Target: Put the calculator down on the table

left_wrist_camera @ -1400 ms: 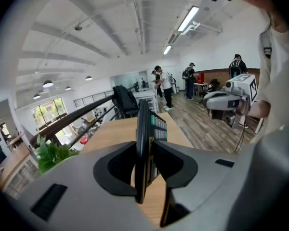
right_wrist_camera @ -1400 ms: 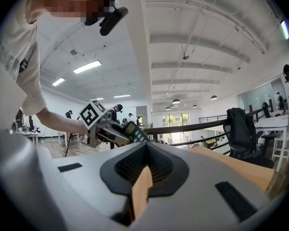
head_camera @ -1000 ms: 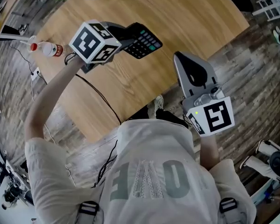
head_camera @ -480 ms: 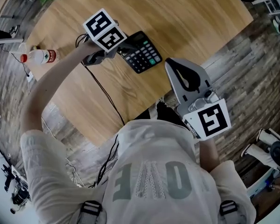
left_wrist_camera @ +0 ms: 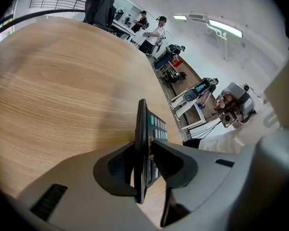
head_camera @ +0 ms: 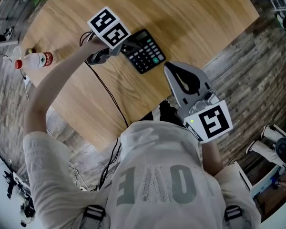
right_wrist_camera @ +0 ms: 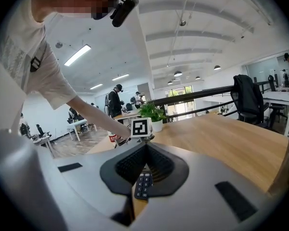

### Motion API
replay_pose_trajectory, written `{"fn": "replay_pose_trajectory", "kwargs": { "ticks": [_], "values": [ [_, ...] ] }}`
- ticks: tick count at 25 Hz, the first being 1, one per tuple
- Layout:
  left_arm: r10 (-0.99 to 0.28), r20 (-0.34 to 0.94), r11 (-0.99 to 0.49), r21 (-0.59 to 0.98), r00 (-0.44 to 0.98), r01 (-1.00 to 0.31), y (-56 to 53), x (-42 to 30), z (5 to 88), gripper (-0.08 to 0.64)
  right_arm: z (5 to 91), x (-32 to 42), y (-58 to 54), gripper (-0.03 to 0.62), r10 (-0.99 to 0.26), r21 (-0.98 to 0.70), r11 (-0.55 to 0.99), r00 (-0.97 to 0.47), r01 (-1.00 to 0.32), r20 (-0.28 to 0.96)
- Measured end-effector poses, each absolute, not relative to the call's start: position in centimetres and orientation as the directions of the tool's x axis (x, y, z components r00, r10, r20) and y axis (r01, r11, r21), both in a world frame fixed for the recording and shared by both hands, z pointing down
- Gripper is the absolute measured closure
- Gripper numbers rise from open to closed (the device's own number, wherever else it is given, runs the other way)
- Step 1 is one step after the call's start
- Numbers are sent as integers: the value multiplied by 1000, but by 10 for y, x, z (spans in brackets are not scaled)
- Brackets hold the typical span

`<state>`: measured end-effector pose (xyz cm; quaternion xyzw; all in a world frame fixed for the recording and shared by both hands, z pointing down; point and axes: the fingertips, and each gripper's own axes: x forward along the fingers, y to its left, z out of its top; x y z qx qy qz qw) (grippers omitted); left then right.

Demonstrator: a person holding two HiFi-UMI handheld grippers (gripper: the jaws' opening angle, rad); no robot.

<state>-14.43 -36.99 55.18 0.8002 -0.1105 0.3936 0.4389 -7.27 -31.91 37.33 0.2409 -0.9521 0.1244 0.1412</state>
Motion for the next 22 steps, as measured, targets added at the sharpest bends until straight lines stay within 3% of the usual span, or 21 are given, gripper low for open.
{"fn": "replay_pose_trajectory", "kwargs": {
  "ticks": [16, 22],
  "values": [
    [44, 763, -633, 520, 644, -573, -379, -148, 569, 419, 381, -79, -316, 574, -417, -166, 854, -839, -494, 349],
    [-73, 826, -707, 352, 558, -613, -389, -153, 567, 343, 378, -78, -313, 572, -418, -170, 854, -843, -492, 339]
  ]
}}
